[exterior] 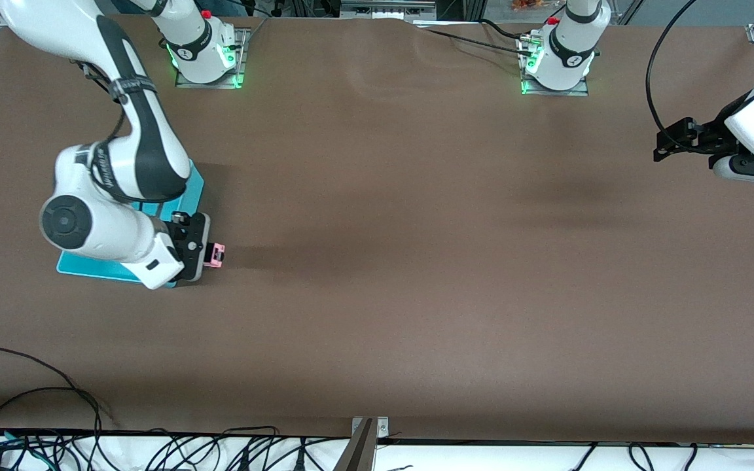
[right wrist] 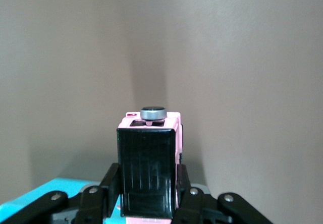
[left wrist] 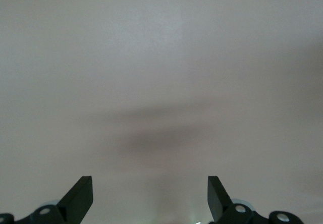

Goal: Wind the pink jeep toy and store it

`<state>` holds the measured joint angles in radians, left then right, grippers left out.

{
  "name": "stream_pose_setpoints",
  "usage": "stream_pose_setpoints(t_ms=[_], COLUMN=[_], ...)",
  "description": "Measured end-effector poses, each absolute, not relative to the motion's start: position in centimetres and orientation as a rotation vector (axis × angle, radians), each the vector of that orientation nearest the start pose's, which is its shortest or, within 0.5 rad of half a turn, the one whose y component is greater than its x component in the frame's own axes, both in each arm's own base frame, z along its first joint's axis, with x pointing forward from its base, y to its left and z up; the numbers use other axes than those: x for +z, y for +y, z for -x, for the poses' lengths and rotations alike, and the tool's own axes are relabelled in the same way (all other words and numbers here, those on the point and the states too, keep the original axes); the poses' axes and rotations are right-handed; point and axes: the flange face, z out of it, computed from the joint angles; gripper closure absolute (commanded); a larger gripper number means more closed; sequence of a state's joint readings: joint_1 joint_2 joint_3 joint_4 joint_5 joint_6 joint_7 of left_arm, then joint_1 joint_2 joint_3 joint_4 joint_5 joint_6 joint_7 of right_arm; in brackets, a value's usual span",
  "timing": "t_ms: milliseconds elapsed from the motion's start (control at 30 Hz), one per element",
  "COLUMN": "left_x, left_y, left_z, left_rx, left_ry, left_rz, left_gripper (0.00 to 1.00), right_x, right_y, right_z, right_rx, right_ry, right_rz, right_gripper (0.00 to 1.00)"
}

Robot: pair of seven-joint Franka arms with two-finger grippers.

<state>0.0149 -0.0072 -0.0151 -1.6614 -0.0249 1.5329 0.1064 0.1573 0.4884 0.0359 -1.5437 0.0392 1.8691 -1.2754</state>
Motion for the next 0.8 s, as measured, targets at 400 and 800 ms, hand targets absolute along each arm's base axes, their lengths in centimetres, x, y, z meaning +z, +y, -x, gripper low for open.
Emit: stream_pose_setpoints(t_ms=[400, 800], left_x=[58.4, 59.7], left_y=[-0.2, 0.4], left_z=[-54.3, -54.5], left_rx=[0.196, 0.153], left_ry=[0.092, 0.046], left_rz=[3.163, 3.166], left_gripper=[0.00, 0.00], right_x=[45.6, 44.9], right_y=[5.2, -2.9], right_z=[-63.8, -60.5], right_rx=[0.345, 0.414], right_ry=[-1.886, -1.855], right_rz=[2.256, 2.181], right_gripper=[0.70, 0.70])
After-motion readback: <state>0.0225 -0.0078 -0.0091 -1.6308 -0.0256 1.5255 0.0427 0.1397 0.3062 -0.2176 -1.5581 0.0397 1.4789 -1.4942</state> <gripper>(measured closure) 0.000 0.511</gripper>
